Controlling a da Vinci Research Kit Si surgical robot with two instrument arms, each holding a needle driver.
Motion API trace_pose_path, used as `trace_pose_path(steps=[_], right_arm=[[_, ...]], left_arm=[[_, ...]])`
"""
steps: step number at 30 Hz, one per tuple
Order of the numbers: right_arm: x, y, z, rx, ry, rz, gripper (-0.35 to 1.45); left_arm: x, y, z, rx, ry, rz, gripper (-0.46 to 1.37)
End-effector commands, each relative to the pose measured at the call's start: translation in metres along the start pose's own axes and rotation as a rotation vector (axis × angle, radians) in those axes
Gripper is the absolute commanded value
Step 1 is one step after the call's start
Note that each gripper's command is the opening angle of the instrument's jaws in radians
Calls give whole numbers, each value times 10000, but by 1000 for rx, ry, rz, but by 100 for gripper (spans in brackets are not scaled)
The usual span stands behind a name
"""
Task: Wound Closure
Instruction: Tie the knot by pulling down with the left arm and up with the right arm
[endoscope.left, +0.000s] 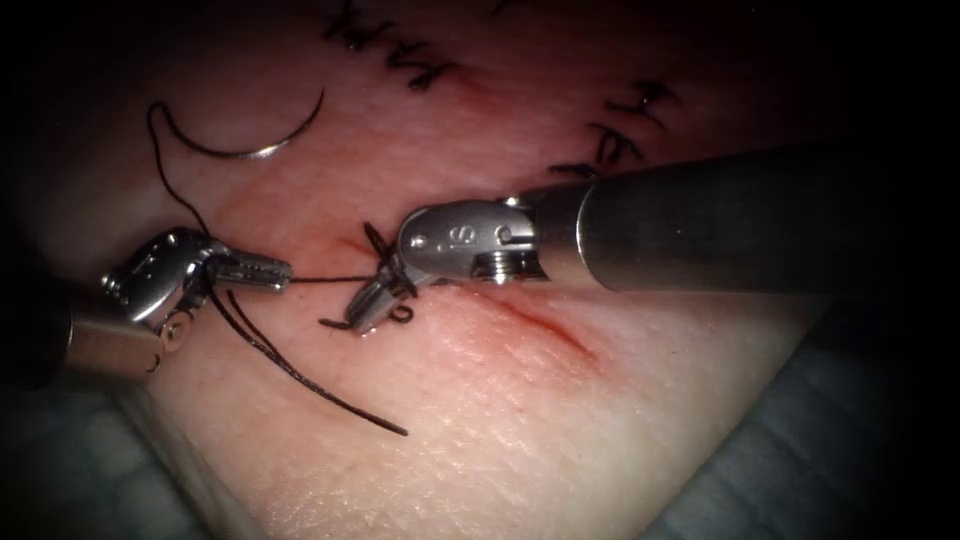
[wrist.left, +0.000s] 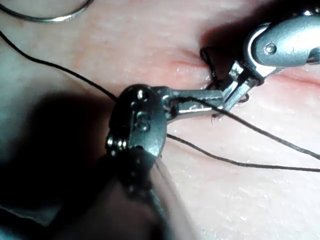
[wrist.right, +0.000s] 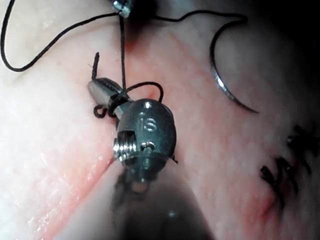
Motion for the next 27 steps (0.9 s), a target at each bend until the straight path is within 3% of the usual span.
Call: trace_pose_path(steps=[1, 7, 16, 27], right_arm=[[-2, 0, 0, -1, 2, 2, -35], [-7, 5, -9, -18, 3, 19, -35], [-17, 26, -40, -97, 25, 74, -35], [-20, 32, -46, -106, 23, 85, -35]], left_arm=[[0, 1, 0, -7, 0, 1, -35], [0, 16, 0, -10, -1, 0, -35], [3, 50, 7, -25, -3, -4, -35], [11, 74, 13, -36, -2, -11, -35]])
